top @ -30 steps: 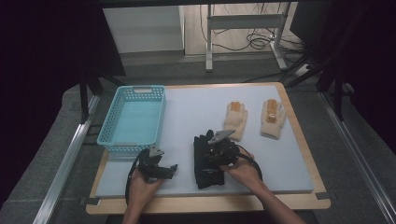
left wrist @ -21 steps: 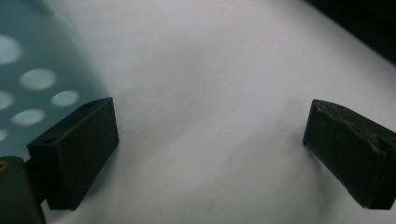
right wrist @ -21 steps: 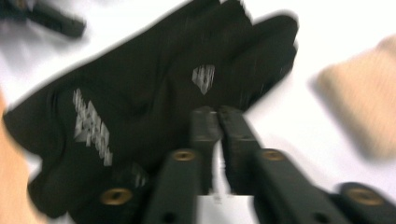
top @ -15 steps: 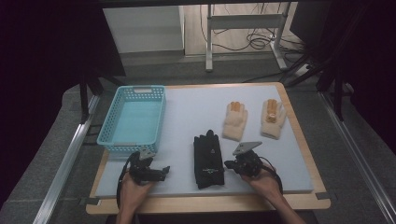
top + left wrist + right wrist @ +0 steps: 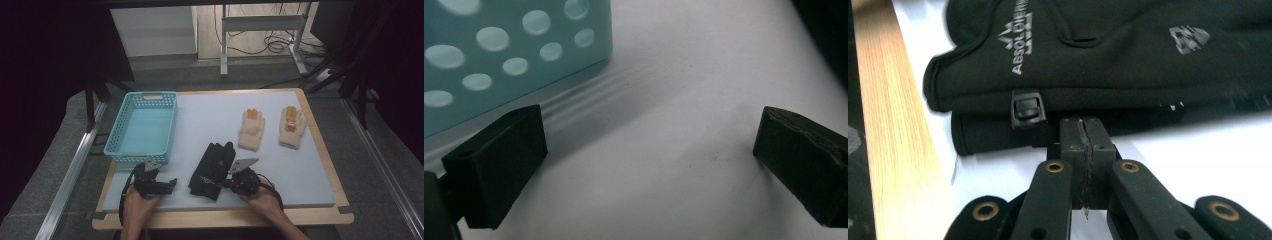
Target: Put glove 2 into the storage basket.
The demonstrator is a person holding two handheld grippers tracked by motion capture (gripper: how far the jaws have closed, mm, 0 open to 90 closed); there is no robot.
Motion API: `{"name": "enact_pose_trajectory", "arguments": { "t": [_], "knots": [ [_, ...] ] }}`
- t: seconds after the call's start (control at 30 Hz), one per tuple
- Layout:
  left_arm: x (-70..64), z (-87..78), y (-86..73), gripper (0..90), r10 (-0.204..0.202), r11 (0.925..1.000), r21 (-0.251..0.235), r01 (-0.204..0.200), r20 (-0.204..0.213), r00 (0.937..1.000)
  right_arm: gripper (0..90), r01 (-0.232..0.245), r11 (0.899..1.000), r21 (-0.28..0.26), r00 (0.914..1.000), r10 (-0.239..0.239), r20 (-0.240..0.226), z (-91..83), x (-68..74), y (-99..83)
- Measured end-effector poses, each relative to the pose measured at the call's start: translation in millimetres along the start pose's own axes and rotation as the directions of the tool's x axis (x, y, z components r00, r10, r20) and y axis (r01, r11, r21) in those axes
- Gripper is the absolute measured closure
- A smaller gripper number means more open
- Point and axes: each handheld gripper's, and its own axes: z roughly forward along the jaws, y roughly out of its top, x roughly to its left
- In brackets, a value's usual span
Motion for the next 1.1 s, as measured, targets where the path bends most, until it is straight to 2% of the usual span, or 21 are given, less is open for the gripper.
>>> {"name": "enact_pose_trajectory", "arguments": {
  "t": [0.13, 0.23, 0.33, 0.43, 0.63, 0.73, 0.83, 0.93, 1.1],
  "knots": [
    [-0.8, 0.2, -0.9, 1.1, -0.005, 1.0000, -0.008, 0.005, -0.004, 1.0000, 86.3, 0.011, 1.000, -0.001, 0.9998, -0.011, -0.014, 10.4, 5.2, 8.8],
    [-1.0, 0.0, -2.0, 1.4, -0.011, 0.9998, -0.017, 0.011, -0.005, 0.9999, 80.8, 0.013, 1.000, -0.001, 0.9998, -0.013, -0.012, 8.4, 4.3, 9.3],
    [-1.0, 0.2, -2.0, 1.4, -0.012, 0.9998, -0.016, 0.012, -0.004, 0.9999, 76.0, 0.010, 1.000, -0.015, 0.9996, -0.010, 0.025, -2.5, -1.2, 5.9],
    [-0.9, 0.2, -2.0, 1.4, -0.013, 0.9998, -0.016, 0.013, -0.003, 0.9999, 70.0, -0.013, 0.999, -0.036, 0.9972, 0.016, 0.073, -18.1, -13.0, 0.7],
    [-0.8, 0.2, -2.0, 1.4, -0.013, 0.9998, -0.016, 0.013, -0.002, 0.9999, 54.1, -0.068, 0.996, -0.063, 0.9830, 0.077, 0.167, -48.8, -42.5, -13.3],
    [-0.8, 0.2, -2.0, 1.4, -0.013, 0.9998, -0.015, 0.013, -0.002, 0.9999, 43.9, -0.096, 0.993, -0.072, 0.9674, 0.110, 0.228, -61.0, -55.3, -21.8],
    [-0.8, 0.2, -2.0, 1.3, -0.013, 0.9998, -0.015, 0.013, -0.002, 0.9999, 35.0, -0.139, 0.987, -0.077, 0.9533, 0.154, 0.260, -70.7, -68.0, -31.7],
    [-0.7, 0.1, -1.9, 1.4, -0.013, 0.9998, -0.014, 0.013, -0.001, 0.9999, 25.9, -0.160, 0.984, -0.083, 0.9344, 0.178, 0.309, -79.0, -78.8, -42.9],
    [0.4, -0.7, -1.7, 0.6, 0.002, 1.0000, -0.008, -0.002, 0.017, 0.9999, 17.5, -0.188, 0.978, -0.092, 0.9032, 0.209, 0.375, -90.4, -93.7, -61.3]
  ]
}}
